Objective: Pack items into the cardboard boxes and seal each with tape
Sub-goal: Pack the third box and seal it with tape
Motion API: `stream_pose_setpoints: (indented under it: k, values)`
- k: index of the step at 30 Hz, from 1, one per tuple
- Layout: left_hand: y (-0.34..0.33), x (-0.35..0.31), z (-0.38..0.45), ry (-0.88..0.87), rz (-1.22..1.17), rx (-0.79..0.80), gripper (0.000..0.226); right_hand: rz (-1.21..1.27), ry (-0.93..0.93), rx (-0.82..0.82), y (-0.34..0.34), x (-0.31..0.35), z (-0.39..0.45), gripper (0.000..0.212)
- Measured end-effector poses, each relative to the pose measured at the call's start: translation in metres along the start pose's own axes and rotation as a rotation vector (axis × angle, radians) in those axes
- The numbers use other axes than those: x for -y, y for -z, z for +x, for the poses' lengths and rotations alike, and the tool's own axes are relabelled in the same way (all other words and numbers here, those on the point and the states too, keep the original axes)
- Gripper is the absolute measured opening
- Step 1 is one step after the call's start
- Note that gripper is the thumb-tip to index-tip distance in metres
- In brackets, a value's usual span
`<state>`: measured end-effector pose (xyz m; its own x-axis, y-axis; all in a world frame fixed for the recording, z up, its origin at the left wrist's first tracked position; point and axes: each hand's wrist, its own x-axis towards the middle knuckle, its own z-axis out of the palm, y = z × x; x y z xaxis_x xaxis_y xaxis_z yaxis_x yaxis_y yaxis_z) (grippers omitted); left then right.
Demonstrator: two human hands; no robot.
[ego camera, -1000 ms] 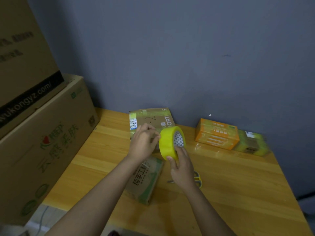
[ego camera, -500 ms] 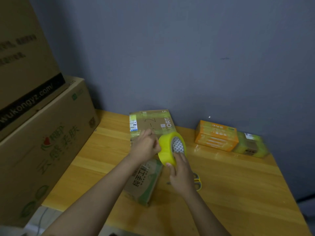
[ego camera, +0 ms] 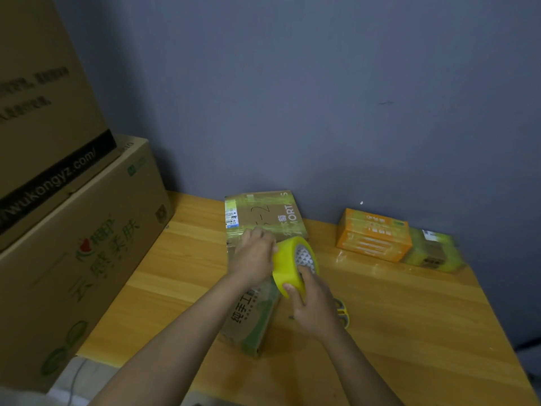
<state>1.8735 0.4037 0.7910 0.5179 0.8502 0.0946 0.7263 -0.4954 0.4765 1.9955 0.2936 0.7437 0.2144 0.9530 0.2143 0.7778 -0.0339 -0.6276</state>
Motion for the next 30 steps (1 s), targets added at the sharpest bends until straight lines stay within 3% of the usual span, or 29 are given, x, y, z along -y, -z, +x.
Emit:
stream_pose_setpoints:
  k: [2, 4, 8, 12, 16, 20, 23, 27, 30]
  values:
    - [-0.005, -0.009, -0.007, -0.058, 0.113, -0.062, 0.008, -0.037, -0.034, 0.008, -0.001, 0.0, 0.002, 0.055]
    - [-0.009, -0.013, -0.01, -0.042, 0.027, -0.068, 0.008, -0.01, -0.097, 0.028, -0.002, 0.0, 0.003, 0.049]
    - [-0.005, -0.005, -0.01, 0.1, -0.469, -0.01, 0.015, 0.084, -0.116, -0.009, -0.001, 0.002, 0.001, 0.054]
    - [-0.003, 0.0, -0.004, 0.213, -0.731, 0.12, 0.027, 0.132, -0.095, -0.024, 0.0, 0.002, -0.003, 0.041]
    - [-0.003, 0.007, 0.002, 0.142, -0.557, 0.13, 0.003, 0.114, -0.12, -0.006, 0.001, -0.001, -0.005, 0.038]
    - [-0.007, -0.002, -0.004, 0.123, -0.253, 0.089, 0.012, 0.112, -0.216, -0.071, 0.003, 0.005, -0.006, 0.055]
    - [-0.016, -0.011, -0.009, 0.049, -0.042, -0.015, 0.01, 0.097, -0.257, -0.08, -0.001, 0.008, -0.01, 0.051]
    - [-0.024, -0.012, -0.014, -0.093, -0.146, -0.171, 0.009, 0.078, -0.469, 0.023, 0.008, -0.005, -0.001, 0.047]
    - [-0.036, 0.007, -0.015, 0.022, -0.485, -0.148, 0.016, 0.14, -0.439, 0.047, 0.017, -0.004, 0.002, 0.048]
